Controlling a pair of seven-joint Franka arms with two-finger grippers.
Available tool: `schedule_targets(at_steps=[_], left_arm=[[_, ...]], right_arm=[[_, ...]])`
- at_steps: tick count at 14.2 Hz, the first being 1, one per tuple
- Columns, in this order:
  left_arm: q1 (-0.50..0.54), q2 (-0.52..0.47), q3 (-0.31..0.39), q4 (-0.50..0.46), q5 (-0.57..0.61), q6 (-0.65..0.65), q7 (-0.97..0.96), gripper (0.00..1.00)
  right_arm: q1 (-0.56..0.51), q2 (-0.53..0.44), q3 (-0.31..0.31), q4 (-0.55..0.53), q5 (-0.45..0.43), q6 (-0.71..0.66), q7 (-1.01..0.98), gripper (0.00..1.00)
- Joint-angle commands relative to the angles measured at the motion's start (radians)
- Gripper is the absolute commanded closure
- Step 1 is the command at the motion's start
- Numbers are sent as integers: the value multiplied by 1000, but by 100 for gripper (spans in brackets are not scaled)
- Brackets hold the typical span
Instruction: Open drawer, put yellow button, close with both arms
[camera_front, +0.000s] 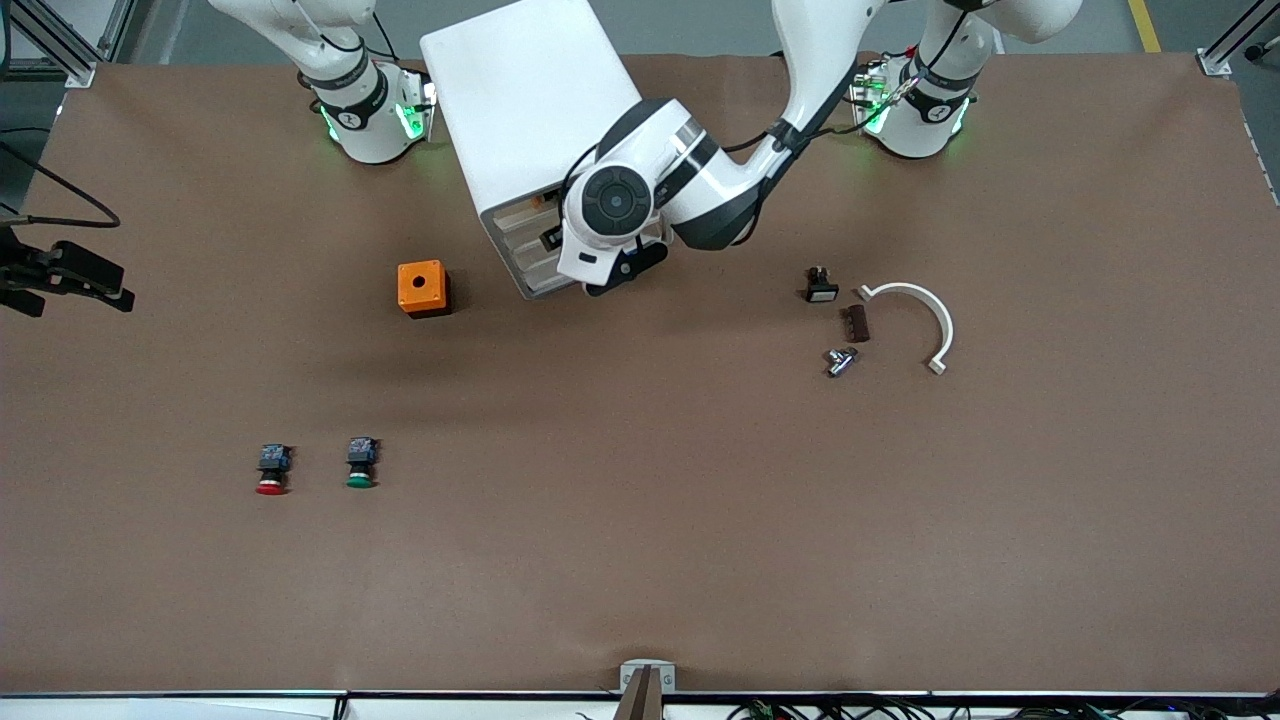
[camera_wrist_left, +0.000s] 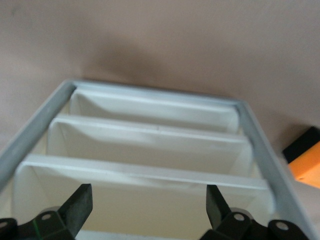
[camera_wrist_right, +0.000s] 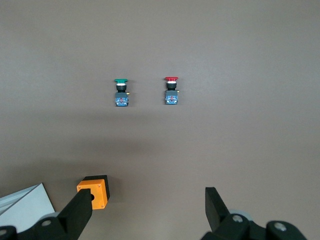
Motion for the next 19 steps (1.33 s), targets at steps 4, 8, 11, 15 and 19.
schedule_targets(at_steps=[4, 8, 11, 15, 19], left_arm=[[204, -104, 2, 50, 118, -6, 46, 1], [363, -248, 2, 47, 225, -53, 200, 1], [490, -324, 0, 44, 258, -255, 406, 1], [649, -406, -10, 12, 312, -422, 701, 1], [751, -535, -16, -152, 330, -417, 974, 1]], right_arm=[[-2, -21, 6, -24, -17, 2, -5, 0], [-2, -21, 6, -23, -17, 5, -8, 0], [-2, -19, 6, -18, -17, 7, -10, 0], [-2, -21, 6, -16, -17, 7, -10, 0], [-2, -19, 6, -16, -17, 7, -10, 0]])
